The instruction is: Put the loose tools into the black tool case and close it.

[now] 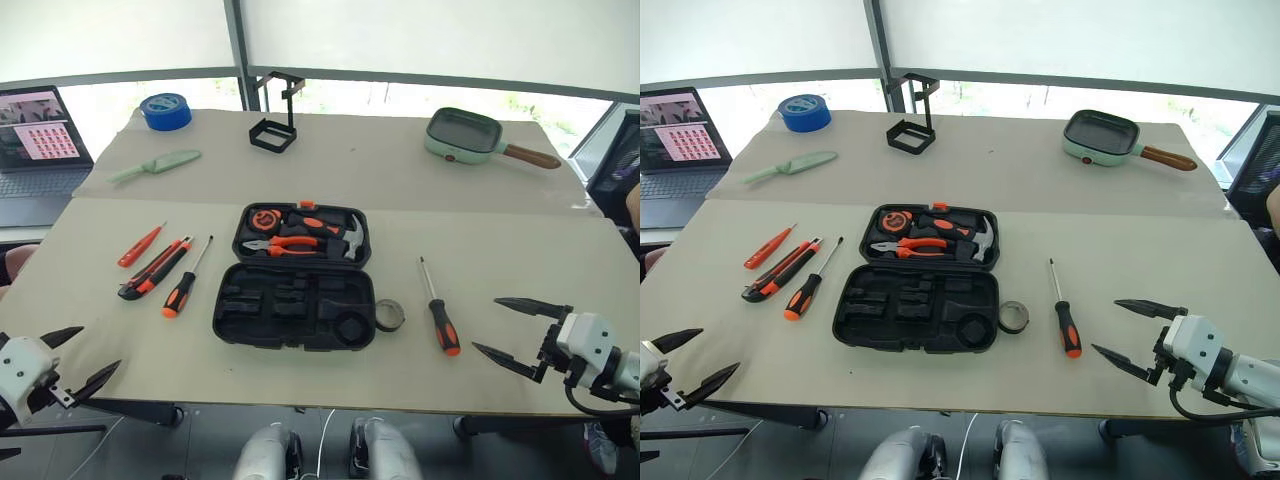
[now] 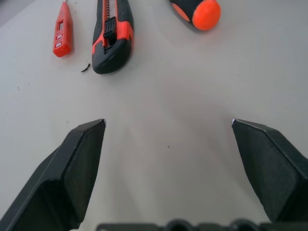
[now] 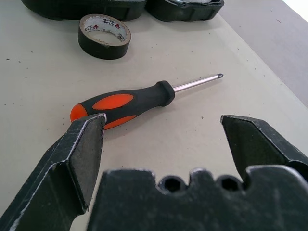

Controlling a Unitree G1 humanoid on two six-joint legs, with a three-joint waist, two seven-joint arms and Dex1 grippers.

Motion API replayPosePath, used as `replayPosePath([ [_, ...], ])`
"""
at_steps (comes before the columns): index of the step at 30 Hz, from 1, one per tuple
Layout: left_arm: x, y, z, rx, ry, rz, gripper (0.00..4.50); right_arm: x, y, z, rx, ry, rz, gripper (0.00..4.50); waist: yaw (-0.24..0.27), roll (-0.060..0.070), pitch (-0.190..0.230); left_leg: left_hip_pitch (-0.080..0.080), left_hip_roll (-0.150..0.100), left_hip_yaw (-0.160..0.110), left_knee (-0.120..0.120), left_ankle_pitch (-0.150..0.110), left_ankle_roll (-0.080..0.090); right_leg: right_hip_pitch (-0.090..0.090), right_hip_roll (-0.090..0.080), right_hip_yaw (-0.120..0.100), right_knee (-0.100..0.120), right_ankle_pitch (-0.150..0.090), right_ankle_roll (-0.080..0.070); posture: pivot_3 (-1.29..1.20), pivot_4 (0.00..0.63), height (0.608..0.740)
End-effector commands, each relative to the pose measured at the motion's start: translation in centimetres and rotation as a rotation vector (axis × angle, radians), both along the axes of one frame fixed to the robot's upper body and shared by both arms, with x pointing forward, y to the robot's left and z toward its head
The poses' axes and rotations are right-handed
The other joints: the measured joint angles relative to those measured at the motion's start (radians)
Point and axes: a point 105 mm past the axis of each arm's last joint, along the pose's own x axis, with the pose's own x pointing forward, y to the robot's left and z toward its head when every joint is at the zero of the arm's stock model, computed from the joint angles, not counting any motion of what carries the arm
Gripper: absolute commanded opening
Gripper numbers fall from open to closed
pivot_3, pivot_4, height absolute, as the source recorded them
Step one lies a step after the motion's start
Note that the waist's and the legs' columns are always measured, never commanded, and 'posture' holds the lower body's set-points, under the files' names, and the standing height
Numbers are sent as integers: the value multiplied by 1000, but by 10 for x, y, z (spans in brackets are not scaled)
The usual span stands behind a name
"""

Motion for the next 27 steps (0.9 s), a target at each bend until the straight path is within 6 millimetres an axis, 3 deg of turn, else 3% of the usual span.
replayPosePath([
  [1, 2, 12, 13, -181, -84, 193, 4500, 6, 19, 19, 45, -42, 36, 4447, 0, 0, 0, 0, 0, 0, 0, 0, 0, 0, 0, 0, 0, 0, 0, 0, 150, 740],
  [3, -13, 21, 5, -460, -111, 439, 4500, 10, 51, 36, 162, -79, 94, 4447, -10, 1, 0, 0, 0, 0, 0, 0, 0, 0, 0, 1, 0, 0, 1, 0, 150, 740],
  [4, -20, 21, 1, -513, -101, 496, 4500, 10, 62, 42, 206, -96, 116, 4447, -20, 1, 0, 0, 0, 0, 0, 0, 0, 0, 0, 2, 1, 0, 1, 0, 150, 740],
  [9, -29, 18, 0, -541, -70, 582, 4500, 4, 89, 57, 409, -145, 189, 4447, -9, -4, 0, 1, 2, -3, 0, 1, -4, 1, 4, 1, 1, -1, 2, 0, 150, 740],
  [14, -1, 19, 24, -514, -95, 555, 4500, 5, 106, 65, 513, -132, 238, 4447, 24, -4, -1, 3, 1, -4, 0, 1, -3, 0, 2, -1, 1, -4, -4, 0, 150, 740],
  [18, 35, 6, 45, -503, -88, 468, 4500, 6, 121, 70, 553, -150, 271, 4447, 26, -5, -2, 2, 0, -4, 0, 1, -3, 2, 3, 0, 1, -2, -1, 0, 150, 740],
  [21, 57, -20, 41, -478, 60, 375, 4500, 8, 121, 67, 549, -159, 258, 4447, 25, -5, -2, 0, 0, -3, 0, 6, -11, 1, 4, 0, 2, 0, -1, 0, 150, 740],
  [27, 76, -56, 36, -491, 225, 331, 4500, -3, 130, 71, 483, -193, 337, 4447, 9, -5, -1, -1, -2, -1, 0, 5, -11, 1, 8, 0, 3, -1, 0, 0, 150, 740],
])
